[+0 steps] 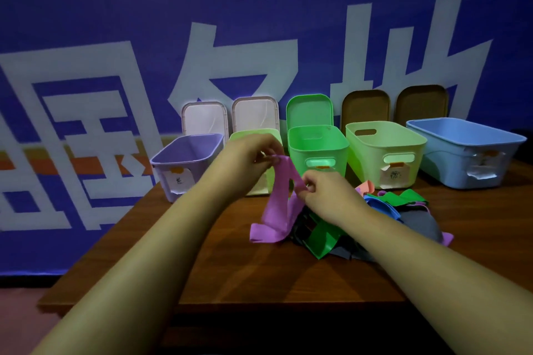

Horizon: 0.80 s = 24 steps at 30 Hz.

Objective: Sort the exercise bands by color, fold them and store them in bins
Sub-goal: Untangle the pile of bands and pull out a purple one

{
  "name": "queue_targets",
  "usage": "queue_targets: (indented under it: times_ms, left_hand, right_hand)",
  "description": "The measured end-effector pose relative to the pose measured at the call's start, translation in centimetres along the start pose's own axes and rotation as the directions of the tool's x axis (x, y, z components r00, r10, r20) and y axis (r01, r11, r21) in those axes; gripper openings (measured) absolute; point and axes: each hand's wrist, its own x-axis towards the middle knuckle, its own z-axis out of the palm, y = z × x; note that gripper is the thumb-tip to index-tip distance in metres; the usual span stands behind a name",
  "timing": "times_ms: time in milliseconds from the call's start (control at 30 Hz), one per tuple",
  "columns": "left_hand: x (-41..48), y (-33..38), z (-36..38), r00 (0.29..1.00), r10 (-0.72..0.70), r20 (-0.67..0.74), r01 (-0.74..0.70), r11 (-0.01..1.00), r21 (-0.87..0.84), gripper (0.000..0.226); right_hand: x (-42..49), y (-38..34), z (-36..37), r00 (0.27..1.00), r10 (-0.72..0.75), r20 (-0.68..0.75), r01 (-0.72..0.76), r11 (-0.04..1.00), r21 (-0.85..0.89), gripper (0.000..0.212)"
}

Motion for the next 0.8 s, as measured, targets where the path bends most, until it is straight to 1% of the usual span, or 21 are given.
queue_targets:
  times_ms: [67, 167, 233, 333, 433, 500, 567, 667, 733, 800]
  left_hand:
    - [1.4, 0.8, -1.8, 1.000, 0.012, -0.028, -0.012, 1.000, 0.006, 0.024]
    - [3.1, 2.0, -4.0, 0.997, 0.036, -0.070, -0.034, 0.999, 0.032, 0.026]
    - [4.0, 2.6, -5.1, 0.995, 0.041, -0.088, -0.035, 0.997, 0.061, 0.025]
    - [5.1, 3.0, -6.5, 0.990, 0.060, -0.128, -0.052, 0.996, 0.068, 0.025]
    - [5.9, 3.6, -7.6, 0.988, 0.048, -0.147, -0.035, 0.996, 0.087, 0.023]
    - [6.2, 3.9, -8.0, 0.987, 0.023, -0.158, -0.019, 1.000, 0.023, 0.021]
    - [6.3, 4.2, -8.3, 0.988, -0.006, -0.157, -0.001, 0.999, -0.043, 0.018]
    - [6.2, 4.5, -8.4, 0.991, -0.025, -0.130, 0.014, 0.997, -0.082, 0.016]
    - [5.9, 4.5, -8.3, 0.992, -0.025, -0.121, 0.015, 0.996, -0.083, 0.016]
    - [5.8, 4.3, -8.2, 0.992, -0.036, -0.120, 0.021, 0.992, -0.124, 0.017]
  right_hand:
    - [-0.1, -1.1, -0.3, 0.999, -0.034, 0.001, 0.034, 0.997, 0.062, 0.009]
    - [-0.3, -2.6, -1.1, 0.998, -0.053, 0.041, 0.046, 0.986, 0.163, 0.021]
    - [-0.4, -3.0, -1.7, 0.996, -0.038, 0.080, 0.016, 0.965, 0.260, 0.020]
    - [-0.4, -3.1, -2.3, 0.990, -0.008, 0.137, -0.051, 0.905, 0.422, 0.016]
    - [-0.3, -3.1, -3.0, 0.989, 0.014, 0.147, -0.093, 0.835, 0.542, 0.030]
    - [-0.4, -3.3, -3.8, 0.992, 0.027, 0.126, -0.095, 0.814, 0.573, 0.035]
    - [-0.2, -3.5, -5.1, 0.996, 0.021, 0.089, -0.068, 0.824, 0.563, 0.030]
    - [0.3, -4.4, -7.1, 1.000, -0.015, 0.023, 0.001, 0.853, 0.523, 0.021]
    - [0.8, -5.4, -8.4, 0.998, -0.051, -0.022, 0.055, 0.865, 0.499, 0.017]
    - [1.2, -6.5, -9.6, 0.993, -0.095, -0.074, 0.120, 0.866, 0.485, 0.014]
